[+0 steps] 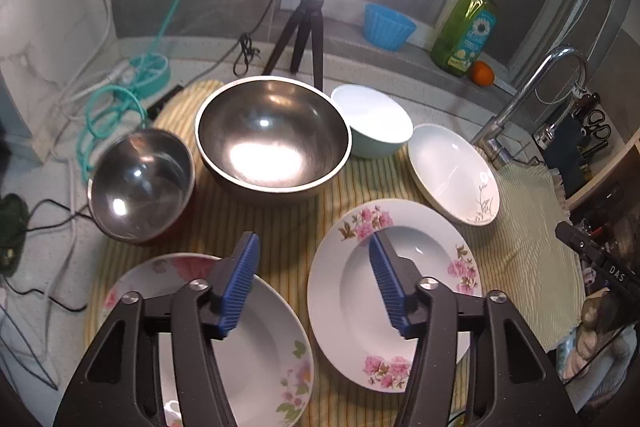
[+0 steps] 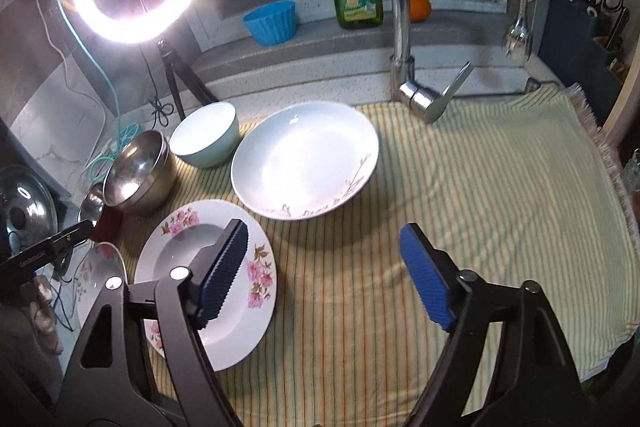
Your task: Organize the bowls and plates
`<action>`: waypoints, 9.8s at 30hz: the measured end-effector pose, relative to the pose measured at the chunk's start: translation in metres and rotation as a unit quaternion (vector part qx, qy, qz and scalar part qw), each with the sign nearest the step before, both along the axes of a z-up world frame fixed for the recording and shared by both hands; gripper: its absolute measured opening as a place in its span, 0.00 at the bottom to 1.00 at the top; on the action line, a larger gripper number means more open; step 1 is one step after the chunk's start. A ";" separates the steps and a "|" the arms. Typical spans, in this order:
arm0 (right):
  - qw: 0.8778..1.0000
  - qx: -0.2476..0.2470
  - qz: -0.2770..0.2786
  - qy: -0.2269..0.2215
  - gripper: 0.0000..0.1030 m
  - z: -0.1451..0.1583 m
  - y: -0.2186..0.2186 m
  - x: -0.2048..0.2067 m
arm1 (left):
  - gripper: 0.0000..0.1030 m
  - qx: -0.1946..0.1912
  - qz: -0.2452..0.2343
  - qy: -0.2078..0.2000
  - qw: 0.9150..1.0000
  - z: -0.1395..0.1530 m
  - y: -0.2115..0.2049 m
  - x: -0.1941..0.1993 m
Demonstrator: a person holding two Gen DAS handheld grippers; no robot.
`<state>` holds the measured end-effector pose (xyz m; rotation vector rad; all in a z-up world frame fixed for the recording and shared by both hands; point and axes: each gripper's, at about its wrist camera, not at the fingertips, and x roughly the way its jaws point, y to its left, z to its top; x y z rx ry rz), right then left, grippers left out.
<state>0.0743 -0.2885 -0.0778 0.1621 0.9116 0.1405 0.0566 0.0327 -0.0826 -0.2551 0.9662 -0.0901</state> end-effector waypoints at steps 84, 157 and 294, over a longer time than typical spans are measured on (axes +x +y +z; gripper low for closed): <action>0.972 0.113 0.081 0.190 0.17 -0.097 -0.010 -0.008 | 0.20 -0.084 -0.062 0.119 0.987 -0.071 -0.052 -0.019; 0.988 0.064 0.125 0.057 0.67 -0.030 0.053 -0.023 | 0.27 -0.065 0.026 0.049 0.996 -0.026 0.026 -0.064; 0.977 0.104 0.034 0.184 0.14 -0.082 -0.012 -0.048 | 0.16 -0.090 -0.133 0.118 0.980 -0.063 -0.065 -0.031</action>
